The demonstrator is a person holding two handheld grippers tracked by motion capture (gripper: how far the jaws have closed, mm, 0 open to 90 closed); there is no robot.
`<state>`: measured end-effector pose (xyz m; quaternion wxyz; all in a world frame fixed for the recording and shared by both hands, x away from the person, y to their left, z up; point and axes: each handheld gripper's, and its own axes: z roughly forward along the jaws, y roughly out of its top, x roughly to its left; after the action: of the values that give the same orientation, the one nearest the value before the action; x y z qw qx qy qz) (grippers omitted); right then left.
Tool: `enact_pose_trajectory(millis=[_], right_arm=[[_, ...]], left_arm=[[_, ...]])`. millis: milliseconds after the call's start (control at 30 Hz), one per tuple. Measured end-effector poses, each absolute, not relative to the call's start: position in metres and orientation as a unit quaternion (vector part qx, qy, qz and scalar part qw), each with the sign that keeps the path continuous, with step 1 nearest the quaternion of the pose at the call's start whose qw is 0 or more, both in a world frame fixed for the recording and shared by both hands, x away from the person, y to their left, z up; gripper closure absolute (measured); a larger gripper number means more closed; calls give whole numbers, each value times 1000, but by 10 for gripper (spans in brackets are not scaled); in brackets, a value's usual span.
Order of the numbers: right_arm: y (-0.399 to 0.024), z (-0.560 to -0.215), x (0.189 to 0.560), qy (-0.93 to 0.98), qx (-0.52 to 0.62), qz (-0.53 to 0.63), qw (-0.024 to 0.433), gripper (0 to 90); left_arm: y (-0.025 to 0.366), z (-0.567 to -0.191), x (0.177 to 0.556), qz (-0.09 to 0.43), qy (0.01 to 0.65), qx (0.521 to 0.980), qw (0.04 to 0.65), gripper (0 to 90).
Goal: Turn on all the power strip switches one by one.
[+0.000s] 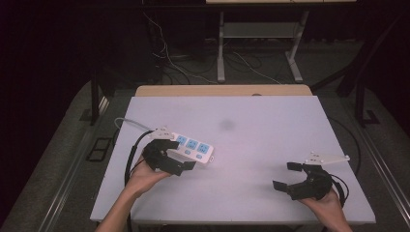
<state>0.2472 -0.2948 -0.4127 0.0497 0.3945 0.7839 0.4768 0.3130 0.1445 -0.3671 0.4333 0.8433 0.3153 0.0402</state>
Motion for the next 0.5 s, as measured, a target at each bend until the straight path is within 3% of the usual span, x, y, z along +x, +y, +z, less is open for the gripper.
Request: enact_pose_trajectory(millis=[500], right_arm=[[-295,-414,248,786,393,475,48,6]], left_arm=[[127,-370,329,41,303,868,392,2]])
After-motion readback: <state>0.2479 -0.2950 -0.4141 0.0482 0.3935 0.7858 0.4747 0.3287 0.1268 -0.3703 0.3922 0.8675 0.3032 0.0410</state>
